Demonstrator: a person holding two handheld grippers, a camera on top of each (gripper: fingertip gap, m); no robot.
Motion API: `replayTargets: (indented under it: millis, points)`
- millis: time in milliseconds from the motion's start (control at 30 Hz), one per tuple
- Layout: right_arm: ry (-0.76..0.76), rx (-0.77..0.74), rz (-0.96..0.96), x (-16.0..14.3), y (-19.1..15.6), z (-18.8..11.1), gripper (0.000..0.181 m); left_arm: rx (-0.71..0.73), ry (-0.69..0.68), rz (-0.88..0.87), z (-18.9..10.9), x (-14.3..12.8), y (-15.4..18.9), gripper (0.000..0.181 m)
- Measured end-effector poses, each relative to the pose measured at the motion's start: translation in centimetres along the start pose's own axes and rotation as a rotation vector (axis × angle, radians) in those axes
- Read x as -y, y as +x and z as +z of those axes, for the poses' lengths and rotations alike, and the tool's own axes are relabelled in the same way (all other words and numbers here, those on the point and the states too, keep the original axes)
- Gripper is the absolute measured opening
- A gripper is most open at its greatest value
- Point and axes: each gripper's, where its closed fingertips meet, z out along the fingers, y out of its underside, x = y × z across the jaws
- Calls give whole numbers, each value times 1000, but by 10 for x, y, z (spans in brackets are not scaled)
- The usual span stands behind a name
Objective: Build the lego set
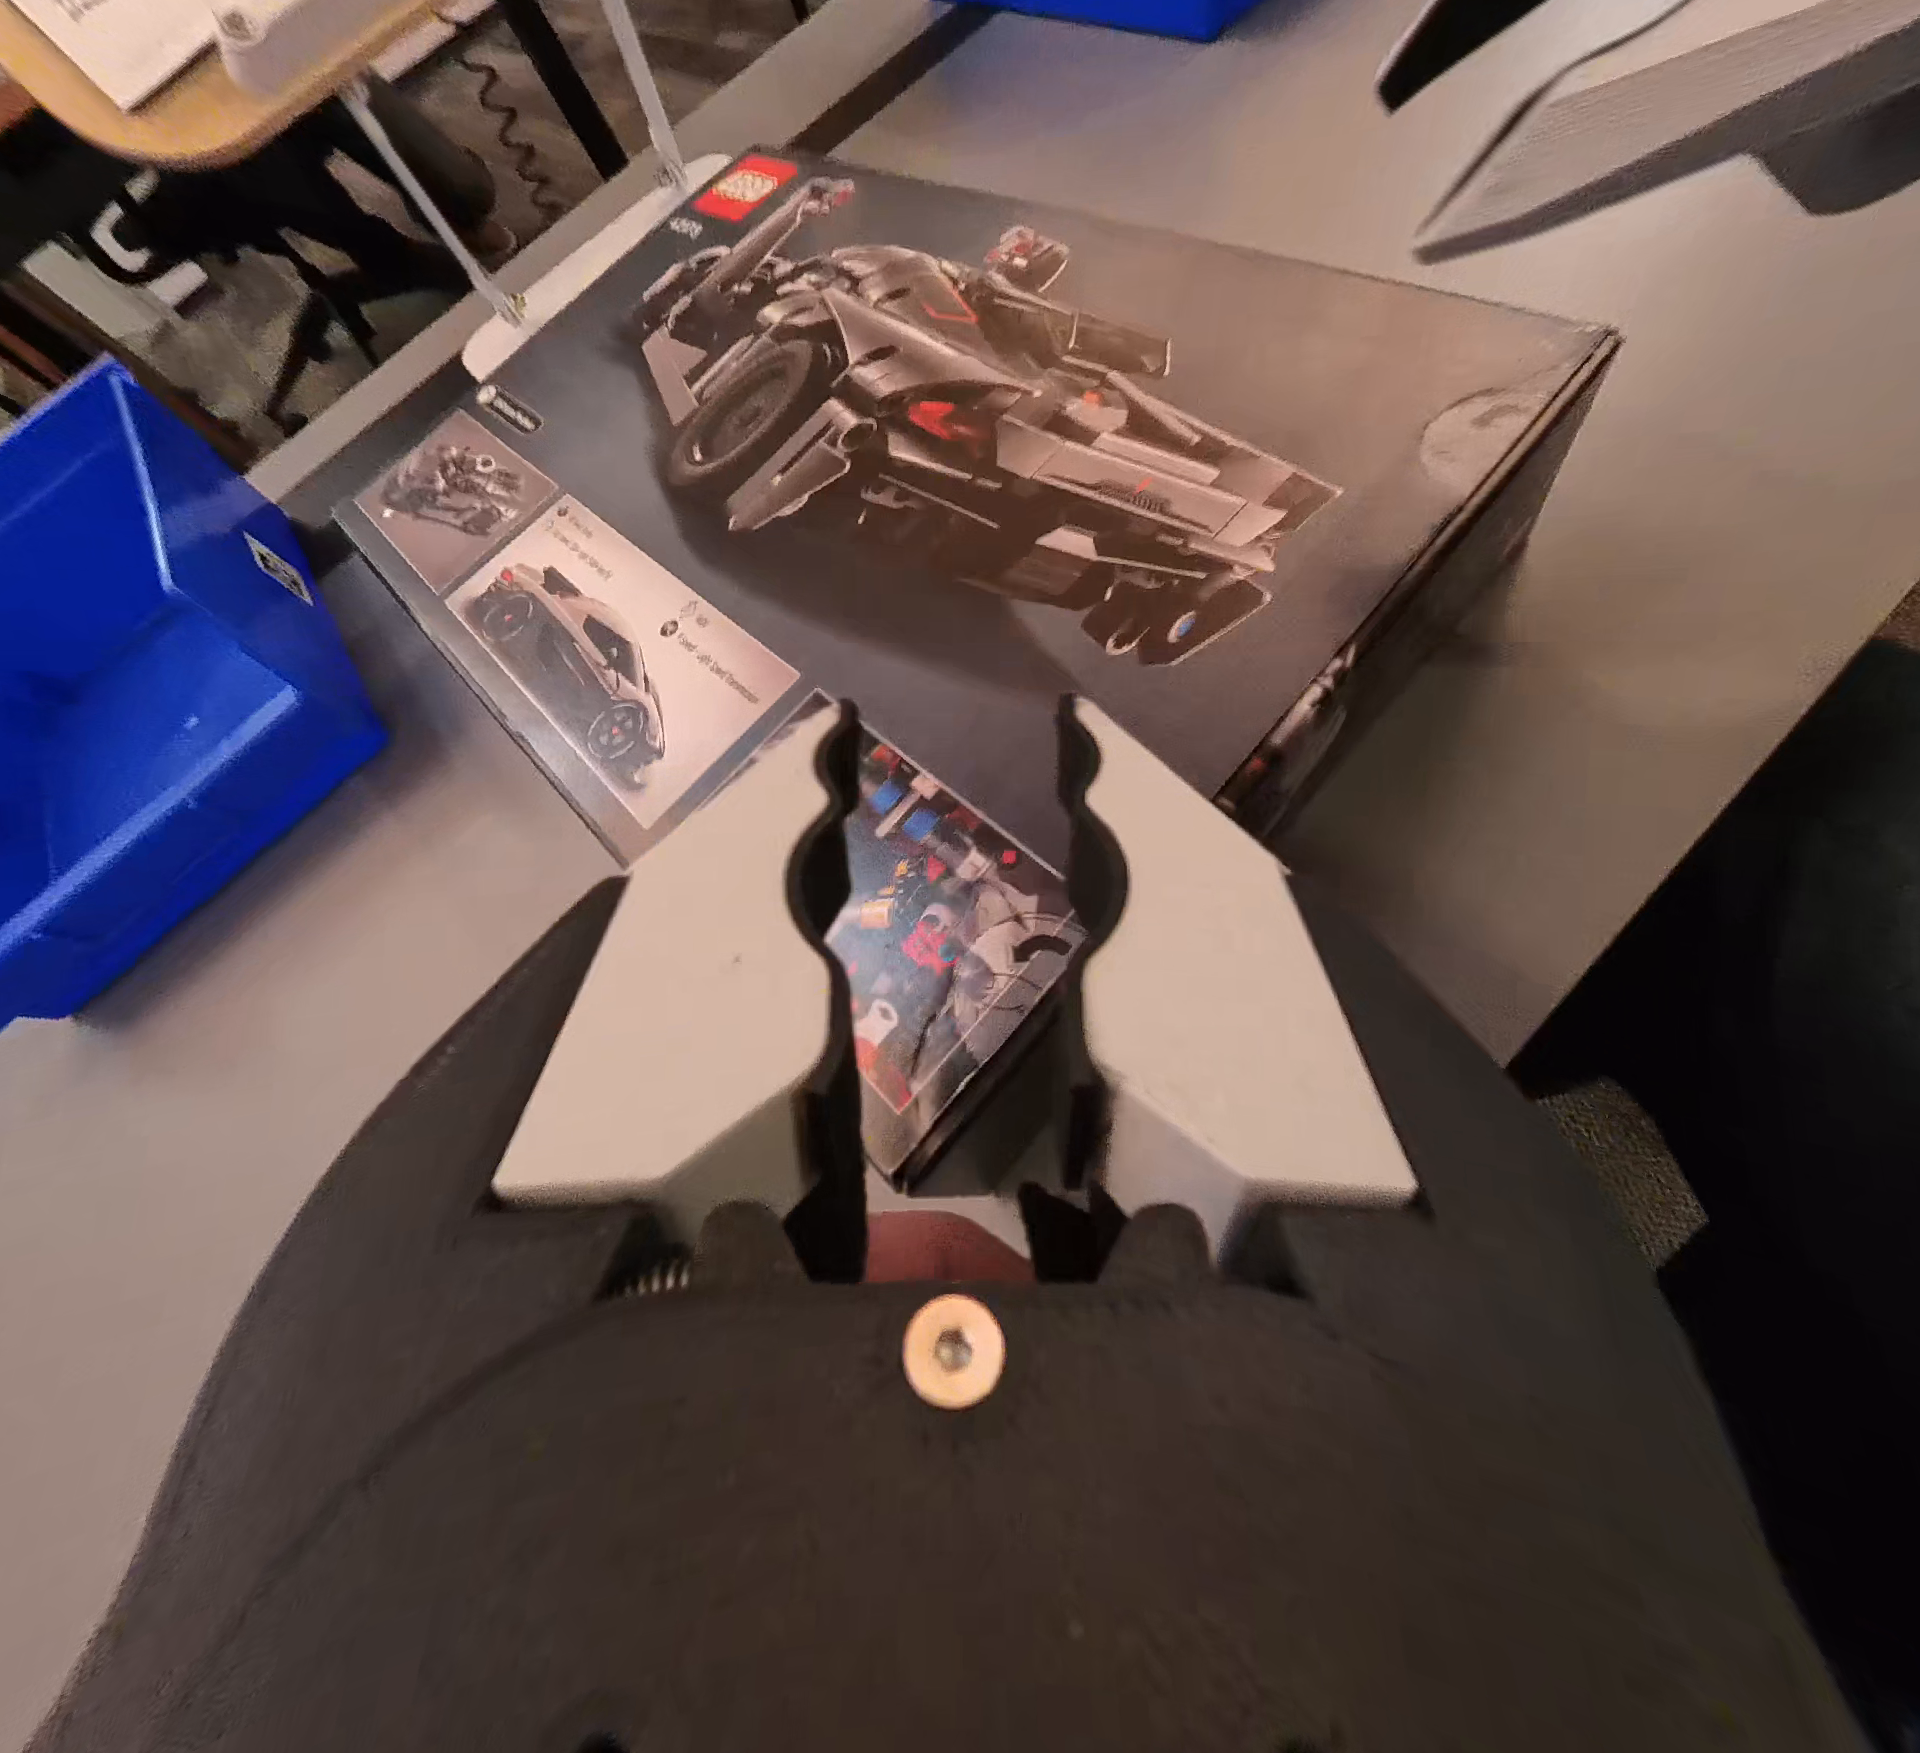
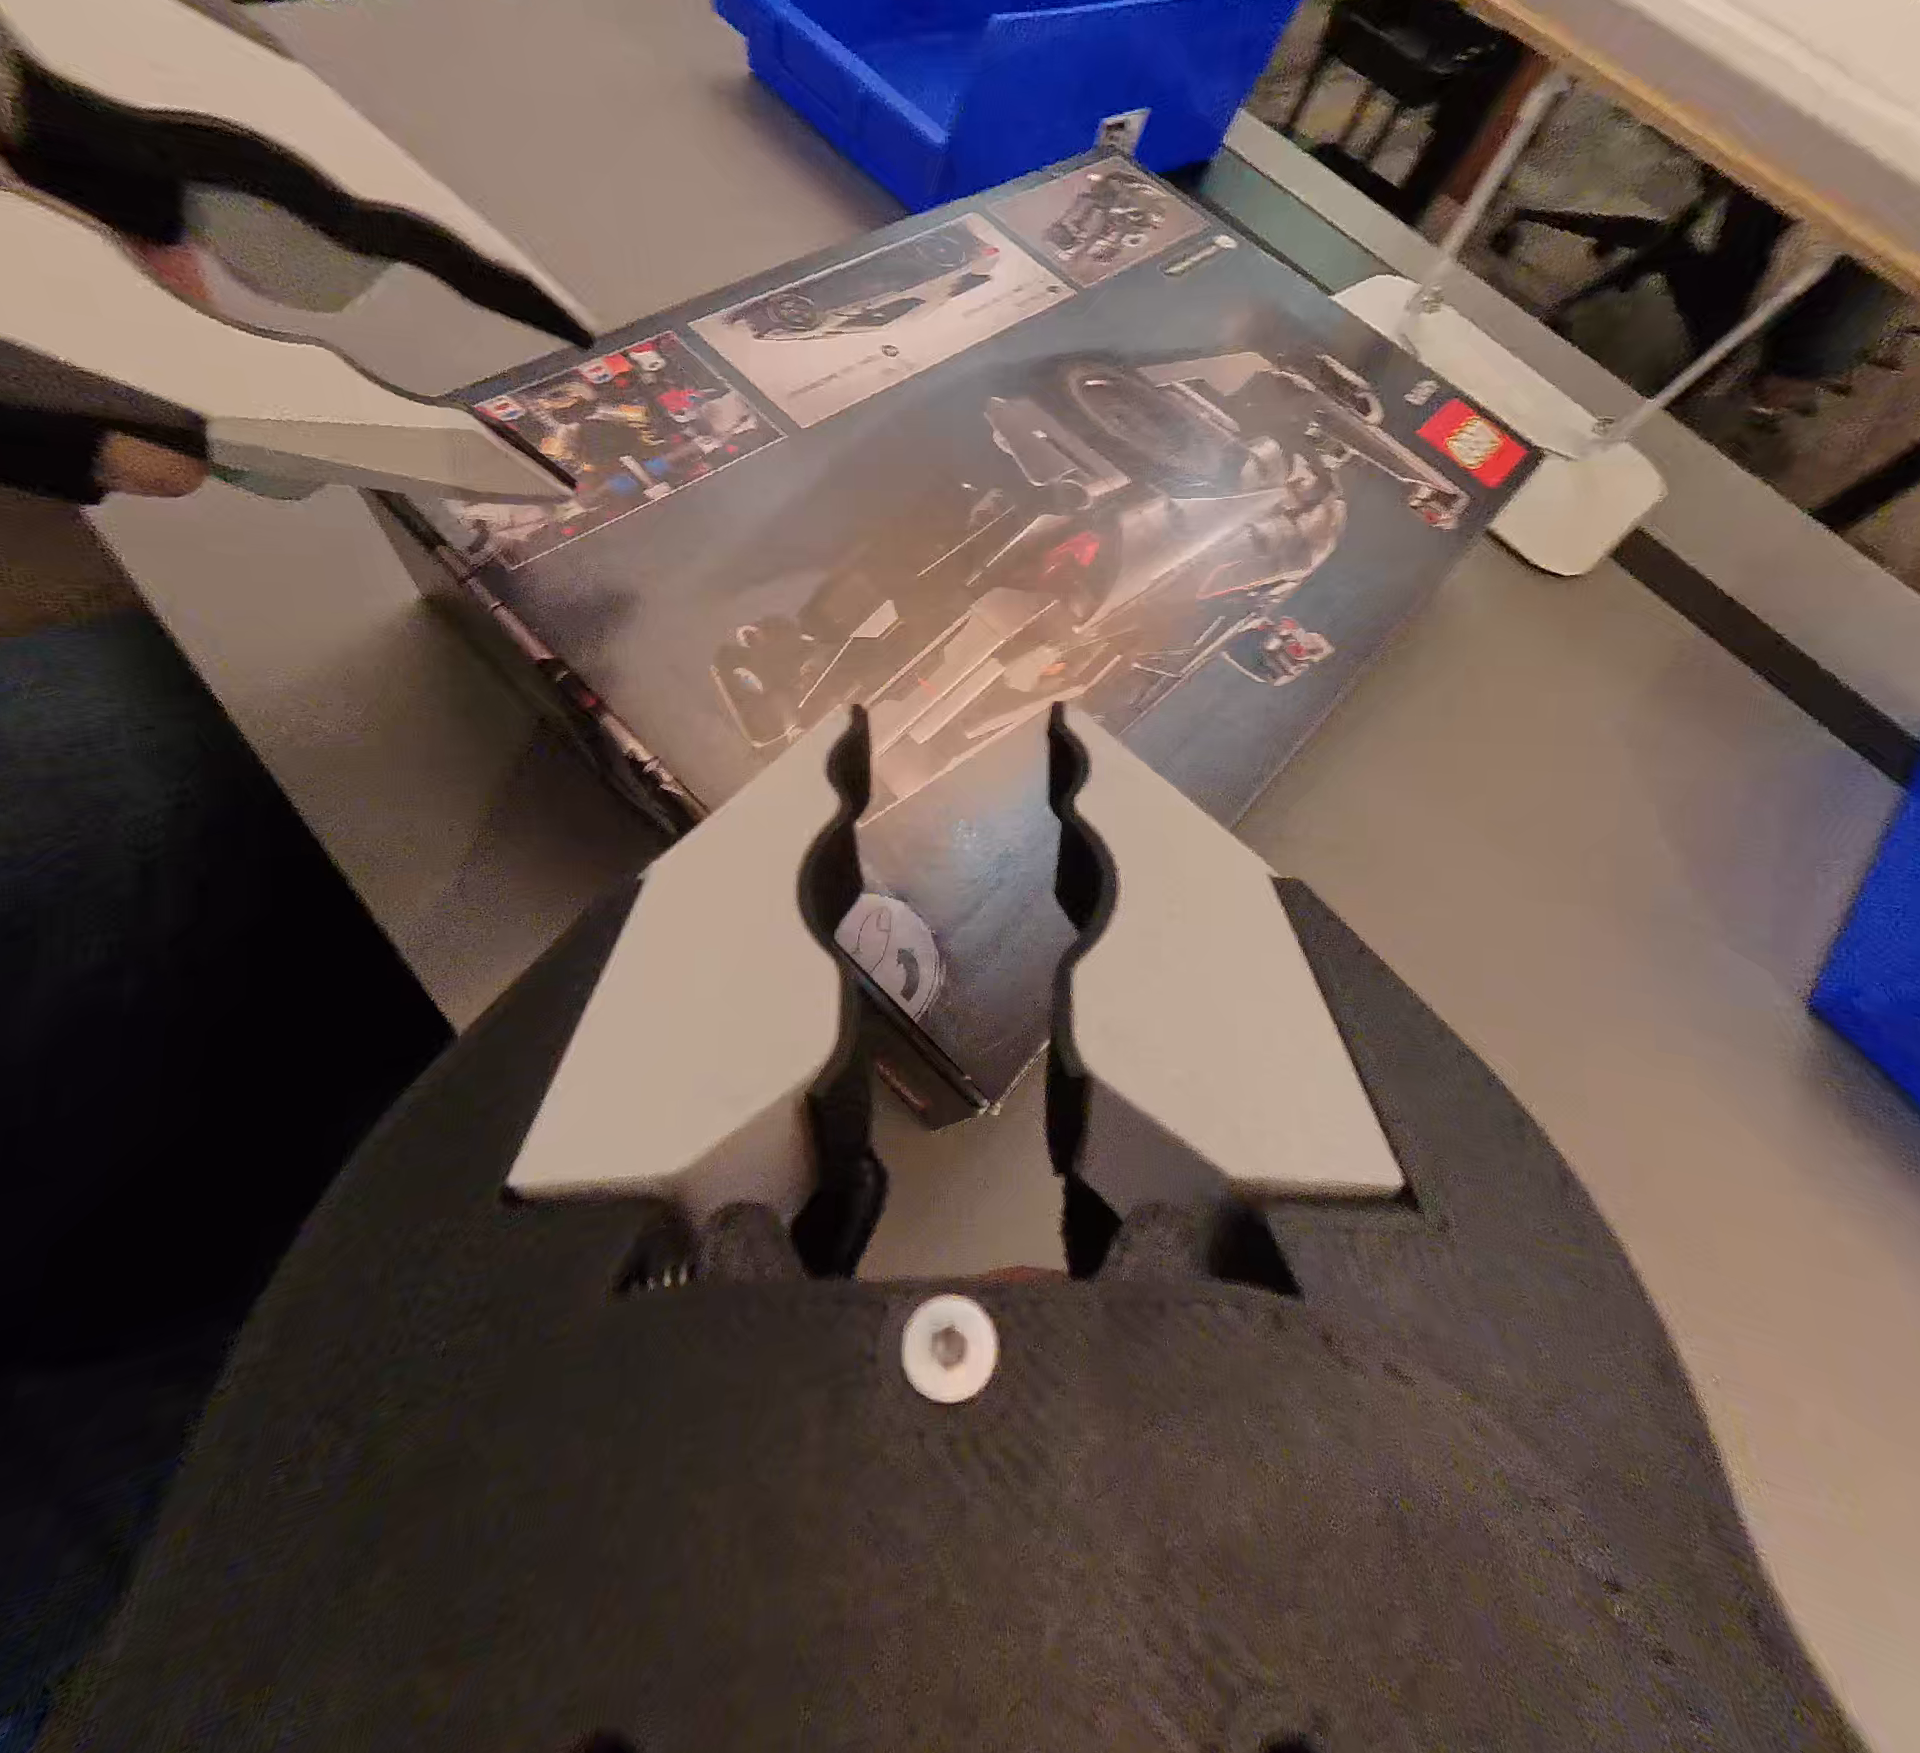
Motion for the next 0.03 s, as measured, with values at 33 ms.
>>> replayTargets:
  millis: [33]
  points:
    - [9,-35,4,4,0,-1,20,6,21,0,-2,4,1,29]
